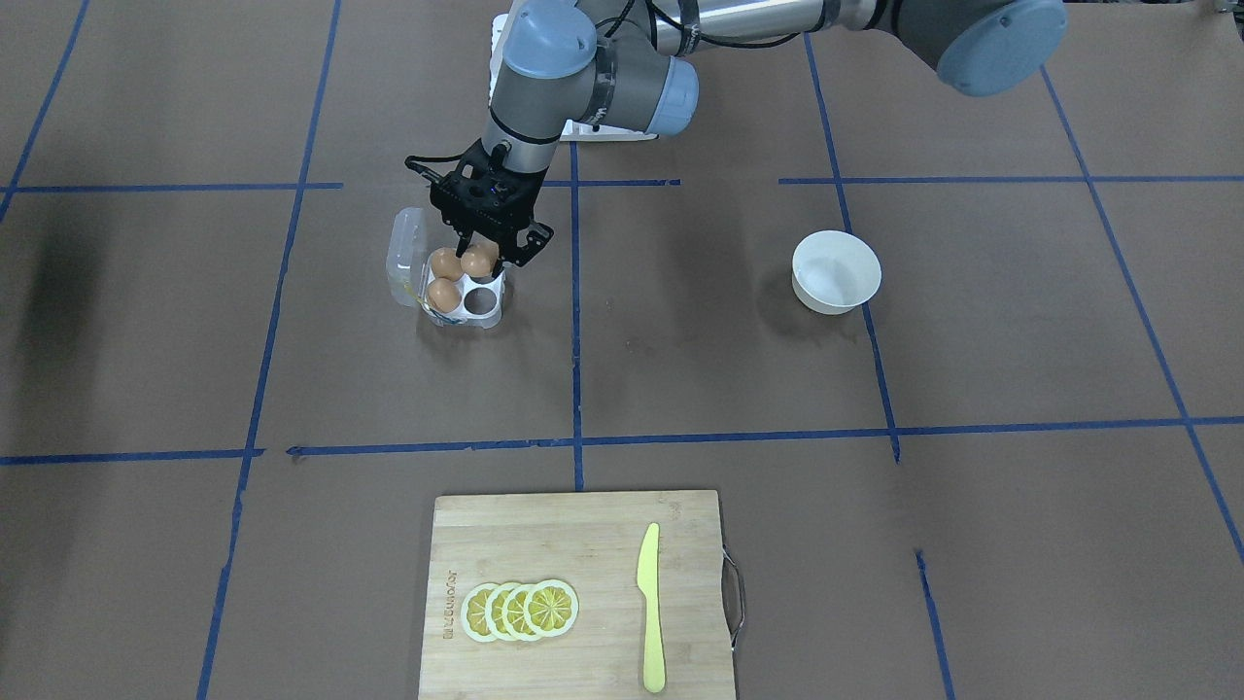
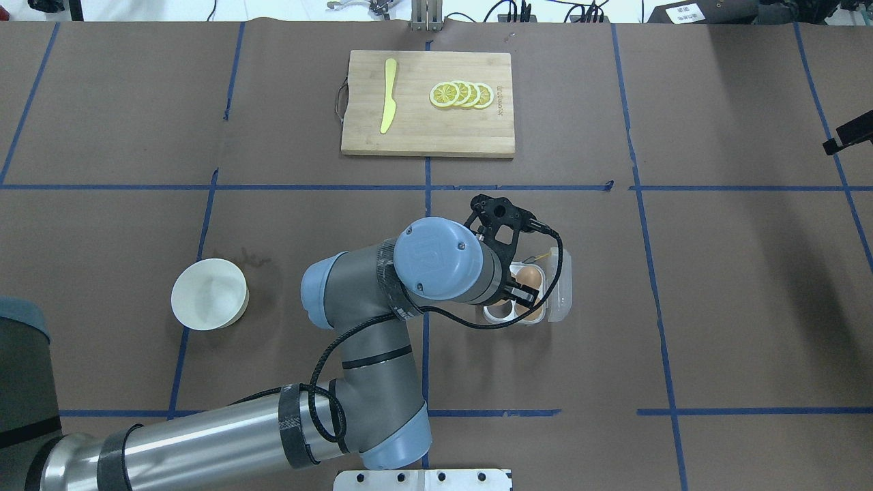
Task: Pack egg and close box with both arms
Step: 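Lower the egg into the empty carton cup and open the left gripper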
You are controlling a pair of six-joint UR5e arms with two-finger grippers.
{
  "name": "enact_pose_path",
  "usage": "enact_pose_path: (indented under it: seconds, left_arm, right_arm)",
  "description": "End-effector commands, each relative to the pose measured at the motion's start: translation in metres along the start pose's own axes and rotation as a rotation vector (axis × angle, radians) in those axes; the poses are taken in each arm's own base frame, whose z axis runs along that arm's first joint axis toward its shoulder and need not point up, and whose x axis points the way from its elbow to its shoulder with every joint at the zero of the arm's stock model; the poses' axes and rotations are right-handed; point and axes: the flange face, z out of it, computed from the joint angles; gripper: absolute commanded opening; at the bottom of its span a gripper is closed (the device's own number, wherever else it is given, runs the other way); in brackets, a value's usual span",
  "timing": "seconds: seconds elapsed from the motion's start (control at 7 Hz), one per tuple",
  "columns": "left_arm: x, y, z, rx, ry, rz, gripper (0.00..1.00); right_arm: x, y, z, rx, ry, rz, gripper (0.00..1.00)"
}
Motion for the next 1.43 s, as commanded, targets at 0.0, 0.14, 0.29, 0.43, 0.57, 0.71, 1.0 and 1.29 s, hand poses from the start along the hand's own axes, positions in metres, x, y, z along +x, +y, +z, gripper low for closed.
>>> enact_pose_path:
  seconds: [0.0, 0.14, 0.29, 0.43, 0.57, 0.71, 1.0, 1.29]
  left_arm:
    - [0.01, 0.006, 0.006, 0.018, -0.017, 0.002, 0.0]
    - [0.01, 0.005, 0.006, 0.029, -0.025, 0.01, 0.0]
    - [0.009, 0.005, 0.006, 0.034, -0.029, 0.015, 0.0]
    - [0.008, 0.005, 0.007, 0.035, -0.031, 0.014, 0.0]
    - [0.006, 0.007, 0.009, 0.031, -0.034, 0.015, 0.0]
    - [0.013, 0.014, 0.01, 0.023, -0.025, 0.018, 0.0]
    - [0.014, 0.018, 0.012, 0.017, -0.026, 0.018, 0.0]
    - [0.015, 0.019, 0.013, 0.015, -0.024, 0.016, 0.05]
  right_arm:
    - [-0.001, 0.0, -0.001, 0.001, -0.003, 0.001, 1.0]
    - [-0.001, 0.0, -0.001, 0.001, -0.003, 0.001, 1.0]
    - [-0.001, 0.0, -0.001, 0.002, -0.003, 0.0, 1.0]
    - [-0.001, 0.0, -0.001, 0.002, -0.003, 0.0, 1.0]
    - [-0.001, 0.0, -0.001, 0.001, -0.003, 0.001, 1.0]
    - [-0.001, 0.0, -0.001, 0.001, -0.003, 0.001, 1.0]
    - [0.0, 0.001, 0.0, 0.0, -0.003, 0.002, 1.0]
    - [0.0, 0.001, 0.0, 0.0, -0.003, 0.002, 1.0]
